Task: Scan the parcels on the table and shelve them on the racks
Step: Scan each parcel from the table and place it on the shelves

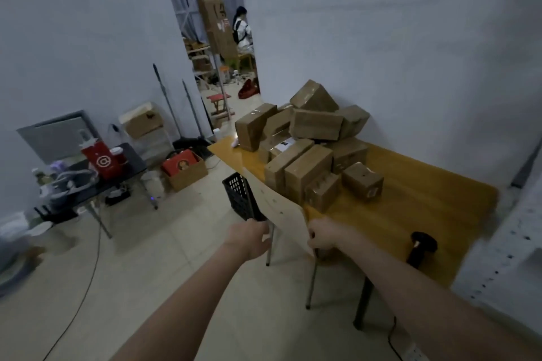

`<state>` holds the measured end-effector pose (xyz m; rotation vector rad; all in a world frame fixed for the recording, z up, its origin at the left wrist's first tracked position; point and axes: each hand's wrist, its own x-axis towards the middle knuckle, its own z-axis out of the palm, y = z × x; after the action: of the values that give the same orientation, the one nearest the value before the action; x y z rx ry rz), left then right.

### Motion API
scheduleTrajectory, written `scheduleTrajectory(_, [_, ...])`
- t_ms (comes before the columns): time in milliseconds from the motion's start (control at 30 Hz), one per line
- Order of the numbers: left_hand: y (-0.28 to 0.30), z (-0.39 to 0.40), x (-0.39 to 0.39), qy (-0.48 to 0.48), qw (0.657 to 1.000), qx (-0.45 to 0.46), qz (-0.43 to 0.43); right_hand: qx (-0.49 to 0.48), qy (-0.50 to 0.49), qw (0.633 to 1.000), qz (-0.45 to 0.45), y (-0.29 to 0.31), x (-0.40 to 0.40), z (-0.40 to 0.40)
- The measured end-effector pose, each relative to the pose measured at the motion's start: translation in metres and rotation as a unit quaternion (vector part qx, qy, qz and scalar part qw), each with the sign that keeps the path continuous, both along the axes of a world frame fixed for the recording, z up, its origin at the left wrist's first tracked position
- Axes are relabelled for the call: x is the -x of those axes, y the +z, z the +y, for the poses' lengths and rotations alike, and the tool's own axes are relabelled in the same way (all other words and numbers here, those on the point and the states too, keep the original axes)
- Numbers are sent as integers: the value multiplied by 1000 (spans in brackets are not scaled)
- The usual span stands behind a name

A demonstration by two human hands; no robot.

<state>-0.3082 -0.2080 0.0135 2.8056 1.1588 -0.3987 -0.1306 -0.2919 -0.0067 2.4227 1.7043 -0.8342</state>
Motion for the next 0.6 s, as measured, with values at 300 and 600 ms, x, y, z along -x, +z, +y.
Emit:
scheduleTrajectory(300, [14, 175, -78, -130, 991, -2, -41, -10, -103, 995, -2, 21, -39, 131])
scheduleTrajectory(600, [36, 328, -134, -213, 974, -61, -43, -10, -202, 978, -42, 44, -67, 256])
